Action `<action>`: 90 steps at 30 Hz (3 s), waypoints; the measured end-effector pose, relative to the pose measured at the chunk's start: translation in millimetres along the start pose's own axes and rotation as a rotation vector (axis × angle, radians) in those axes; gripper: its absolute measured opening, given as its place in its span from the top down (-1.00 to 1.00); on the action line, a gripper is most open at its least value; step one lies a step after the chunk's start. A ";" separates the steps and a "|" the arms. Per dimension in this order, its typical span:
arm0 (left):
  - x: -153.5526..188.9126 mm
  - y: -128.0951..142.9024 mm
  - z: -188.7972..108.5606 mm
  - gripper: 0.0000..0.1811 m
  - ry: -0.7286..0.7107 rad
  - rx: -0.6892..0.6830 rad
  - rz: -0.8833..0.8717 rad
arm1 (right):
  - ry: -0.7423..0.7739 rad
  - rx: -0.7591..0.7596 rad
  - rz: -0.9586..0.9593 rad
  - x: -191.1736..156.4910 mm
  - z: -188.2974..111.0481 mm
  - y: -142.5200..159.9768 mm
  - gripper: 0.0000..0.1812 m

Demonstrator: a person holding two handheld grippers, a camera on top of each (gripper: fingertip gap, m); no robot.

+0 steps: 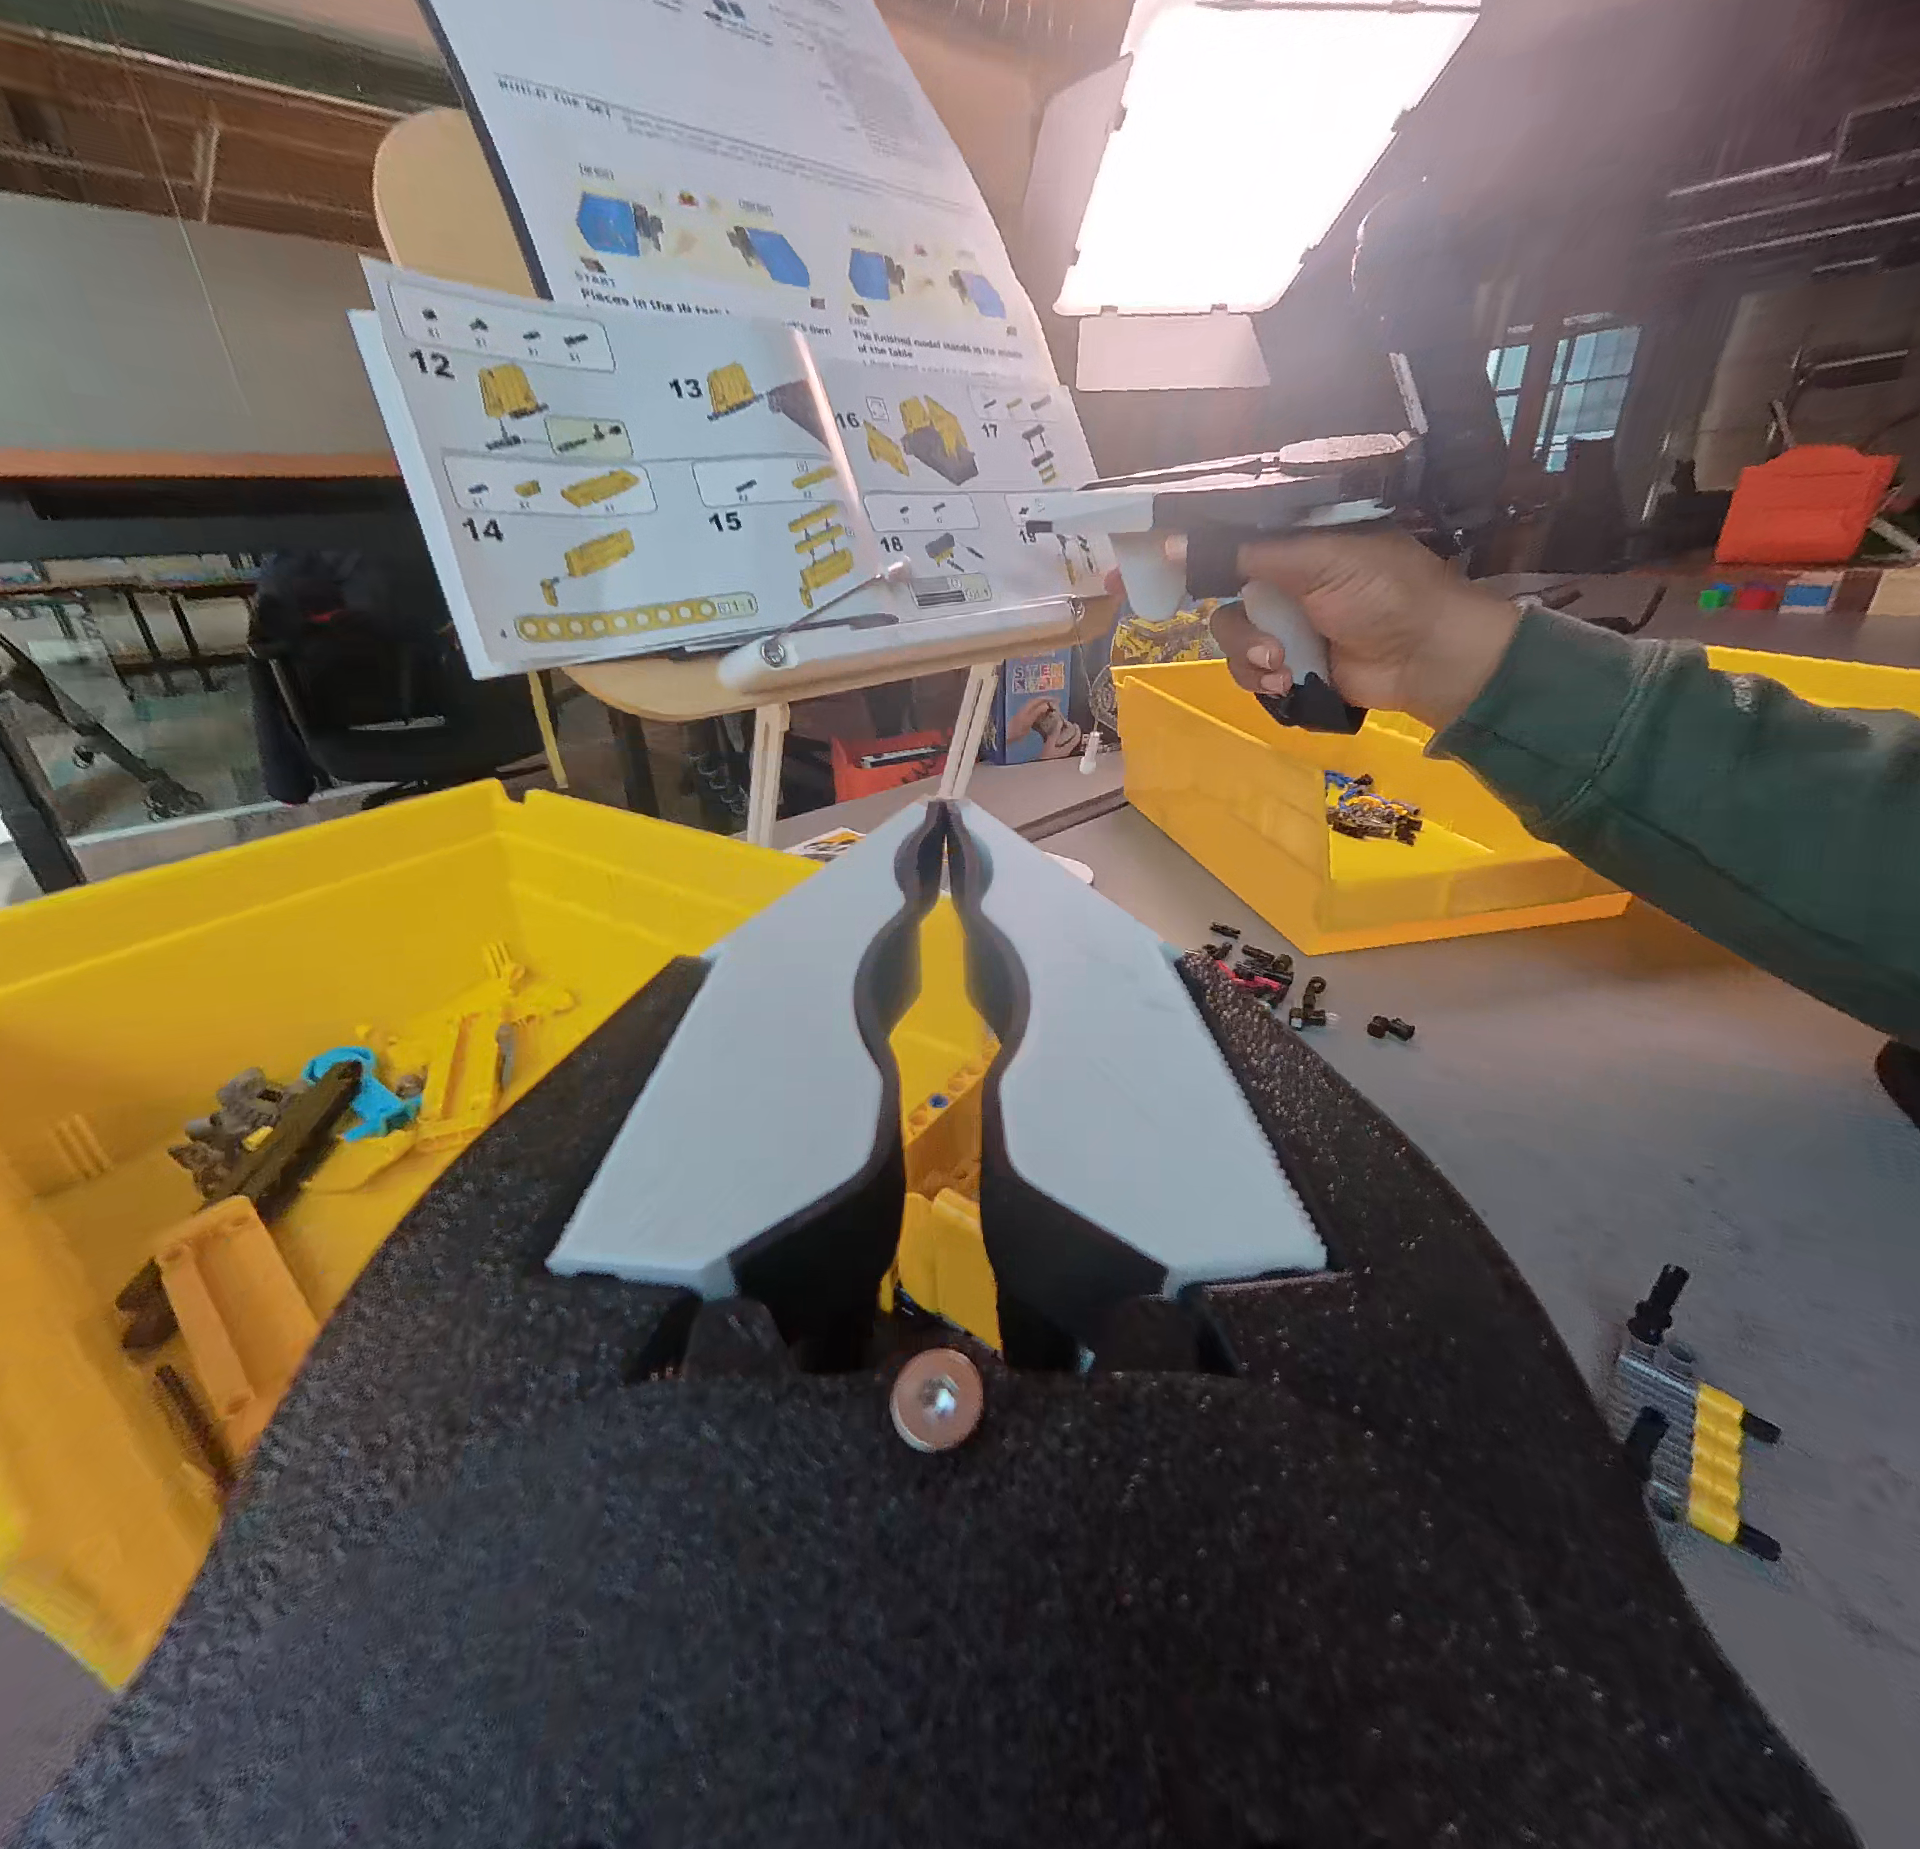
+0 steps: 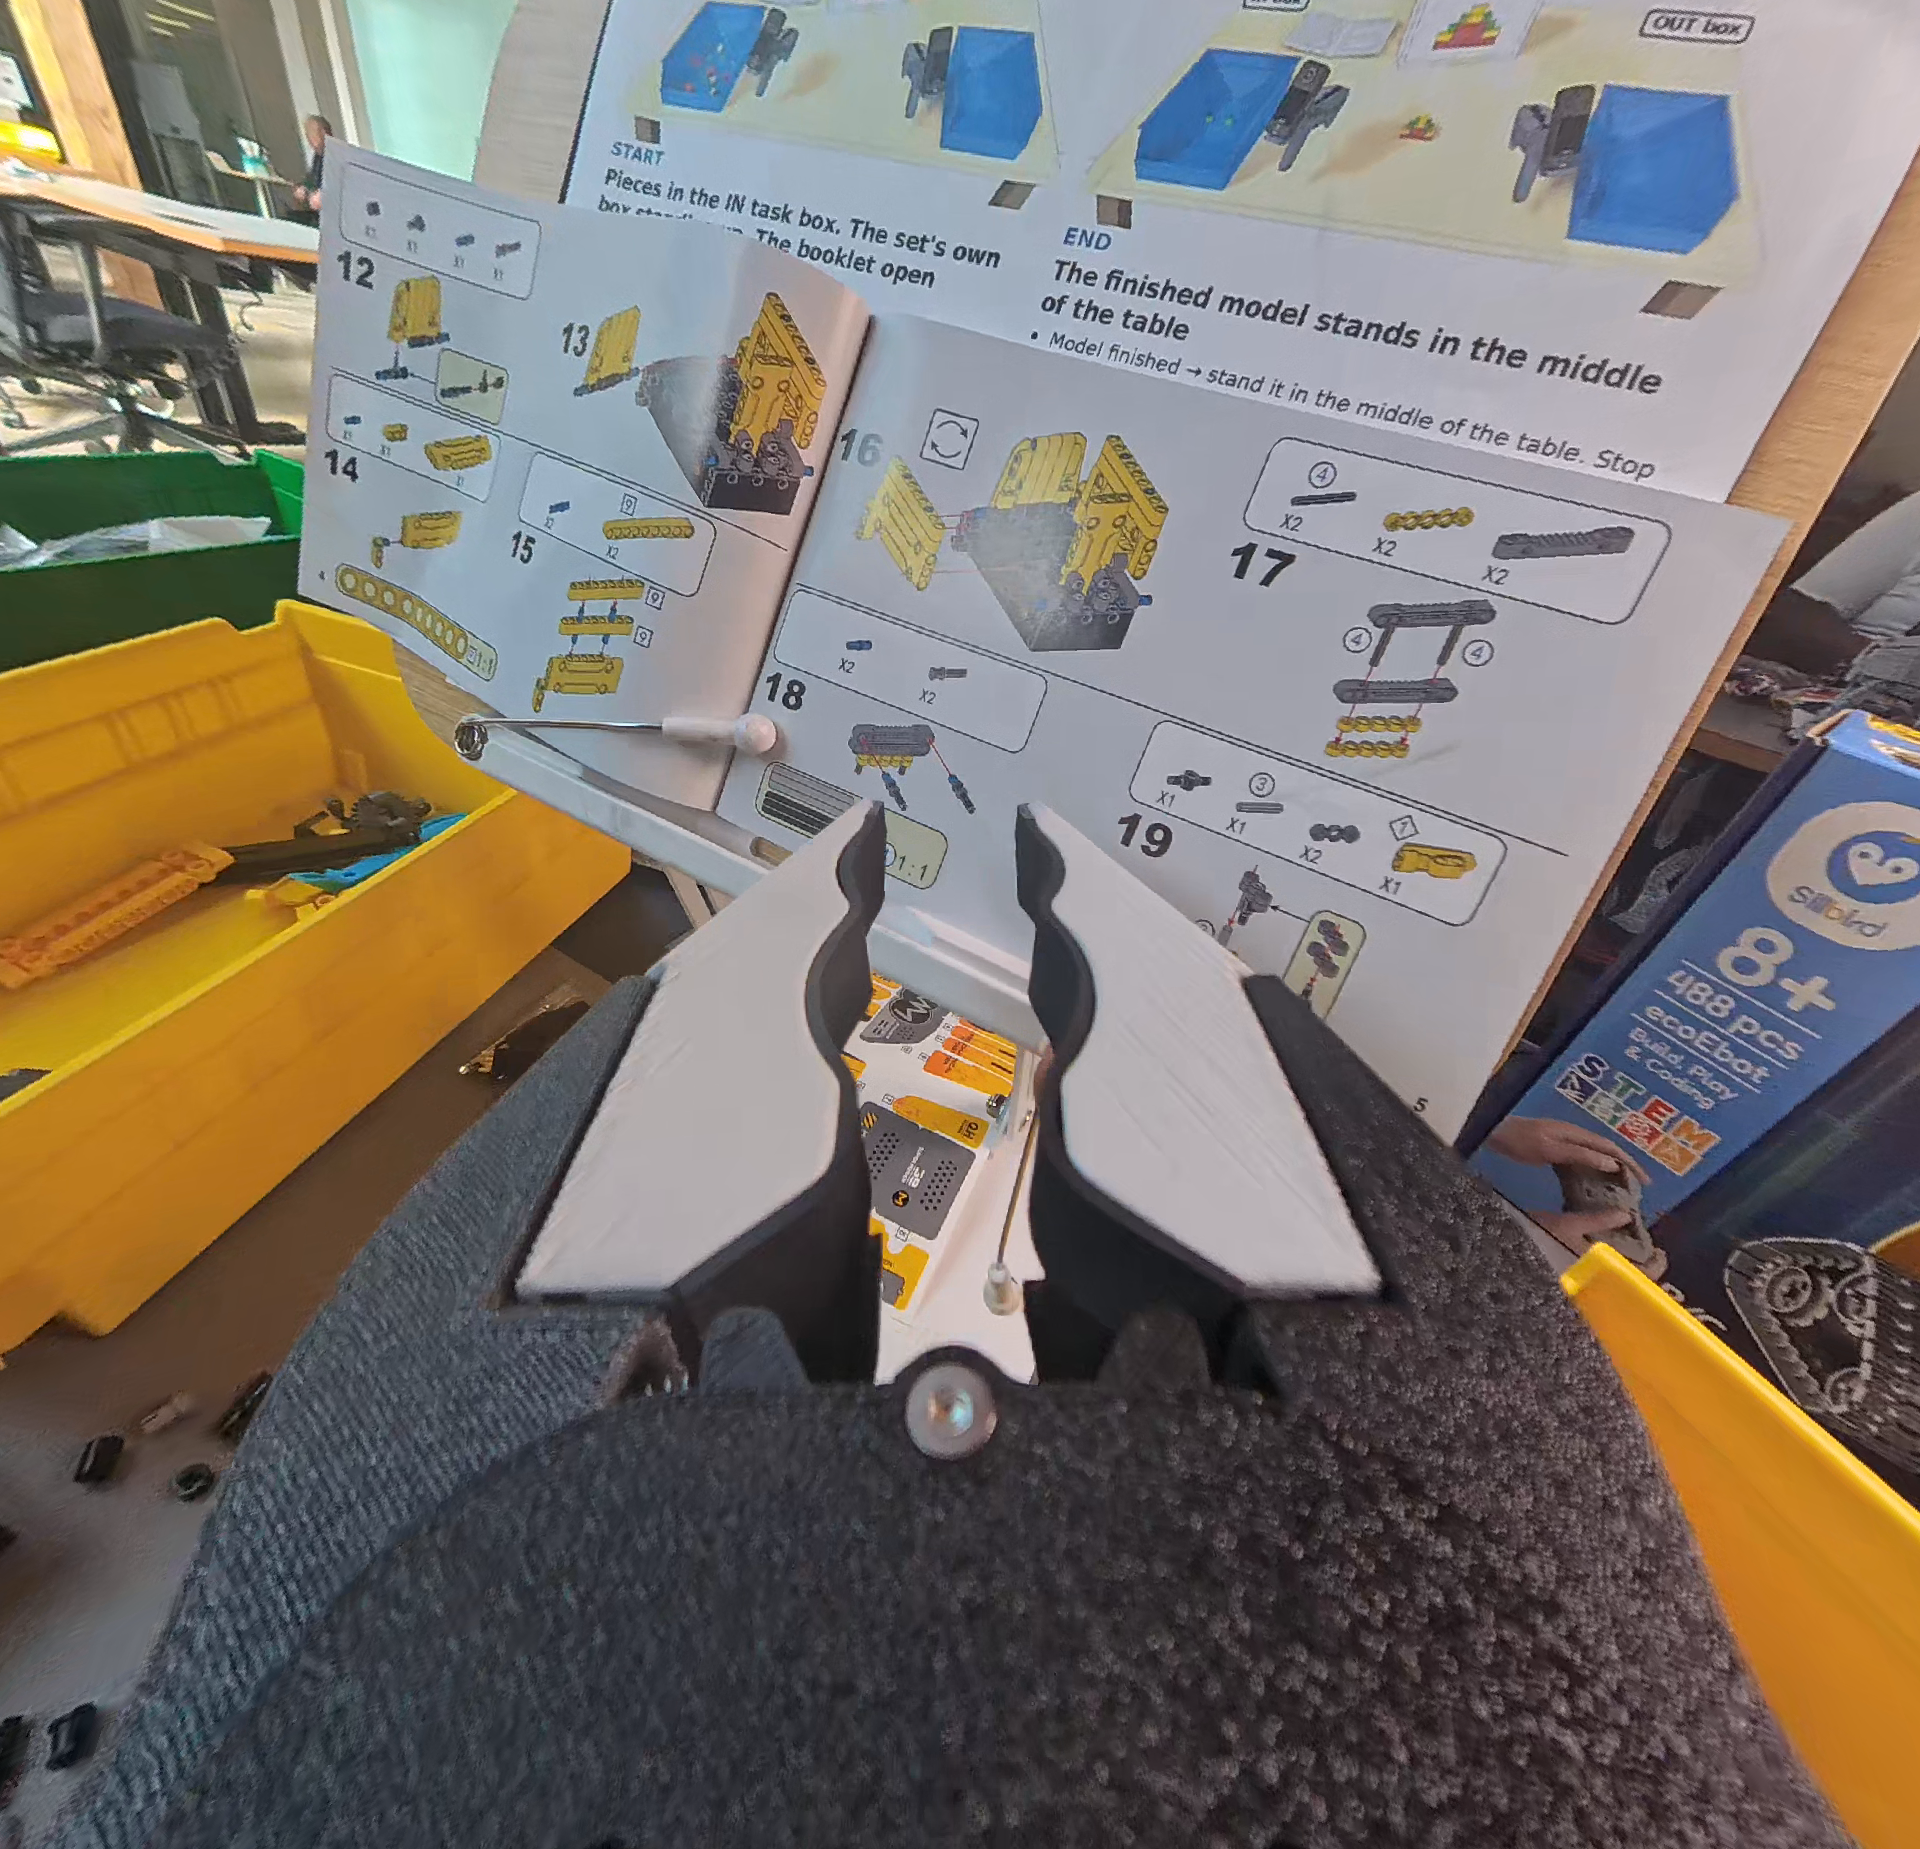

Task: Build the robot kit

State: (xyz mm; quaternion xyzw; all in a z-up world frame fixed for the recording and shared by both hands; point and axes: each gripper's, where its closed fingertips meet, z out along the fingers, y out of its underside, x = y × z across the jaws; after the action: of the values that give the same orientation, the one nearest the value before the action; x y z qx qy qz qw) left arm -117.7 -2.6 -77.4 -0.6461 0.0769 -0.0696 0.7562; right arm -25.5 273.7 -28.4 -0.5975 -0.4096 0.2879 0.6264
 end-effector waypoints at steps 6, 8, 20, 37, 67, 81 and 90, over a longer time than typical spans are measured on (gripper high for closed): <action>-2.3 0.8 -1.1 1.00 -0.001 -0.009 0.006 | 0.093 -0.019 -0.037 30.0 -8.8 2.6 0.76; -2.0 2.0 -0.9 1.00 -0.002 -0.016 0.022 | 0.145 -0.016 -0.026 49.7 -15.5 3.6 0.78; 14.3 16.3 1.2 1.00 0.063 -0.080 0.012 | 0.178 0.031 -0.020 70.8 -20.2 5.4 0.96; 16.9 33.6 1.6 0.96 0.057 -0.140 0.048 | 0.126 0.019 -0.156 43.6 13.8 9.8 1.00; 14.9 32.6 -0.4 1.00 0.086 -0.090 0.068 | 0.150 0.024 -0.129 57.8 7.0 12.9 0.97; 6.5 41.1 -0.8 1.00 0.049 -0.148 0.054 | 0.175 0.029 -0.109 70.1 1.1 13.6 0.95; 6.5 42.3 -0.6 1.00 0.054 -0.152 0.050 | 0.173 0.031 -0.107 69.7 1.2 14.0 0.95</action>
State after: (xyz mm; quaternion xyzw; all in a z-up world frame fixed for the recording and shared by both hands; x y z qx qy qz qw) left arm -111.2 2.2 -119.5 -0.6974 0.1184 -0.0619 0.7041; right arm 10.0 335.3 -30.5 -0.5875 -0.3809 0.2078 0.6831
